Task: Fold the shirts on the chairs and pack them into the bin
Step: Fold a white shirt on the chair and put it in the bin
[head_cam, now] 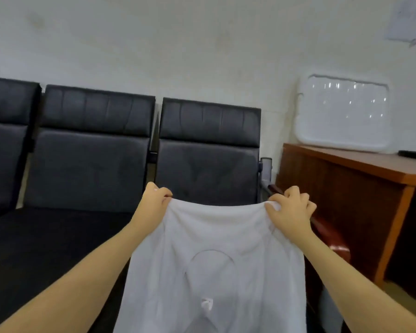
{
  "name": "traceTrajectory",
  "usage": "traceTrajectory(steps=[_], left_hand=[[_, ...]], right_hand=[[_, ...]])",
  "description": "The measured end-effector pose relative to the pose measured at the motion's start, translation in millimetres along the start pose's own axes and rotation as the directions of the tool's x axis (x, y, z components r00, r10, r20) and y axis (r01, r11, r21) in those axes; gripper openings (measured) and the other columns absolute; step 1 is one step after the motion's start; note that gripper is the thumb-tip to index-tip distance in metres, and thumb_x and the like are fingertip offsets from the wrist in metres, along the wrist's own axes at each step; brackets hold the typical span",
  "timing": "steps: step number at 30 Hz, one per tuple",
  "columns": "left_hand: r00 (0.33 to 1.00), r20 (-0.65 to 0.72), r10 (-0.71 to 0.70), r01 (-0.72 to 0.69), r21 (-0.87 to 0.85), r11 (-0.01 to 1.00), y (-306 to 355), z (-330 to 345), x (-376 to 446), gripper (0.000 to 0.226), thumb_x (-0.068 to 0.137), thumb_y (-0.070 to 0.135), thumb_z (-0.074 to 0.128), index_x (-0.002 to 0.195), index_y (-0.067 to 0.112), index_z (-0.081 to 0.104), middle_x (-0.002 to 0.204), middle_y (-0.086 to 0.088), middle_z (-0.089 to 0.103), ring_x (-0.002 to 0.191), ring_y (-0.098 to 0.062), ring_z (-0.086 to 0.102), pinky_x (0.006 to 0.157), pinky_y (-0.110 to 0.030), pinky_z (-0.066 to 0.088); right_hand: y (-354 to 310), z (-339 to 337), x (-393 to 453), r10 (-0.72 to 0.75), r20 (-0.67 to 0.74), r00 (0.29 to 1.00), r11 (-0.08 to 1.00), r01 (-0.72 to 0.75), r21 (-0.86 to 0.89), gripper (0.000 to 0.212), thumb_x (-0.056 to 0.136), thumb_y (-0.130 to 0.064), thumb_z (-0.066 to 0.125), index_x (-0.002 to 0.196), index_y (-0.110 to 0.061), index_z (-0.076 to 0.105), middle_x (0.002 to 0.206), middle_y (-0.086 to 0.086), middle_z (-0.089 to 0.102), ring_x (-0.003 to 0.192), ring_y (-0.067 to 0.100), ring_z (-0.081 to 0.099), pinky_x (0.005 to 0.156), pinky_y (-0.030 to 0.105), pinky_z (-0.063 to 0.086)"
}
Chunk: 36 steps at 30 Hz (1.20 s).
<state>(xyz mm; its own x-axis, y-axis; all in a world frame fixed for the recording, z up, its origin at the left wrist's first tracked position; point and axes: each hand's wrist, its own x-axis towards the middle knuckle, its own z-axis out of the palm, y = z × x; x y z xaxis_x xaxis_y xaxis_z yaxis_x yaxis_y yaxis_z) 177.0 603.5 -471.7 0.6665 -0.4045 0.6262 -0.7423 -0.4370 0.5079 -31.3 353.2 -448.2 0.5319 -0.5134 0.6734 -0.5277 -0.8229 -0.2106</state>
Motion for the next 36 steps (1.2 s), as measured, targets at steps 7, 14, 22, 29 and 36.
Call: traceTrajectory(steps=[7, 14, 22, 29, 36], left_hand=[[0.963, 0.239, -0.121, 0.107, 0.072, 0.992, -76, 80, -29, 0.020, 0.097, 0.005, 0.048, 0.111, 0.001, 0.062, 0.103, -0.005, 0.039, 0.087, -0.016, 0.045, 0.076, -0.013, 0.033], [0.959, 0.260, -0.111, 0.079, 0.130, 0.988, -114, 118, -22, 0.024, 0.098, 0.010, 0.046, 0.116, 0.005, 0.060, 0.110, -0.005, 0.045, 0.100, -0.022, 0.048, 0.083, -0.029, 0.038], [0.904, 0.370, -0.213, 0.092, 0.319, 0.943, -134, 155, -32, 0.038, 0.096, 0.008, 0.040, 0.126, 0.024, 0.057, 0.133, 0.004, 0.051, 0.133, -0.014, 0.036, 0.113, -0.034, 0.012], [0.821, 0.481, -0.306, 0.166, 0.312, 0.935, -133, 153, -24, 0.027, 0.095, 0.043, 0.047, 0.121, 0.038, 0.054, 0.118, 0.006, 0.040, 0.113, -0.016, 0.034, 0.097, -0.032, 0.020], [0.888, 0.387, -0.247, 0.137, 0.290, 0.947, -135, 135, -22, 0.019, 0.092, 0.045, 0.052, 0.109, 0.042, 0.060, 0.104, 0.009, 0.040, 0.102, -0.013, 0.031, 0.089, -0.030, 0.020]], right_hand=[[25, 108, -31, -0.024, 0.340, 0.940, 0.993, 0.061, -0.099, 0.022, 0.095, -0.036, 0.050, 0.113, -0.035, 0.062, 0.104, -0.008, 0.031, 0.104, 0.018, 0.034, 0.081, 0.029, 0.017], [42, 162, -33, 0.042, 0.406, 0.913, 0.999, -0.038, -0.017, 0.019, 0.098, -0.028, 0.048, 0.107, -0.030, 0.065, 0.111, -0.006, 0.046, 0.108, 0.018, 0.036, 0.077, 0.028, 0.013], [50, 200, -46, -0.024, 0.506, 0.862, 0.999, 0.007, 0.036, 0.018, 0.097, -0.015, 0.047, 0.100, -0.016, 0.064, 0.100, 0.001, 0.055, 0.093, 0.019, 0.053, 0.082, 0.028, 0.041], [49, 211, -45, 0.093, 0.504, 0.859, 0.978, -0.173, 0.113, 0.020, 0.094, -0.011, 0.047, 0.091, -0.021, 0.064, 0.096, -0.003, 0.047, 0.094, 0.019, 0.052, 0.083, 0.032, 0.045], [45, 208, -49, 0.226, 0.470, 0.853, 0.924, -0.341, 0.175, 0.020, 0.096, -0.026, 0.050, 0.087, -0.036, 0.065, 0.101, -0.005, 0.044, 0.102, 0.019, 0.032, 0.080, 0.028, 0.017]])
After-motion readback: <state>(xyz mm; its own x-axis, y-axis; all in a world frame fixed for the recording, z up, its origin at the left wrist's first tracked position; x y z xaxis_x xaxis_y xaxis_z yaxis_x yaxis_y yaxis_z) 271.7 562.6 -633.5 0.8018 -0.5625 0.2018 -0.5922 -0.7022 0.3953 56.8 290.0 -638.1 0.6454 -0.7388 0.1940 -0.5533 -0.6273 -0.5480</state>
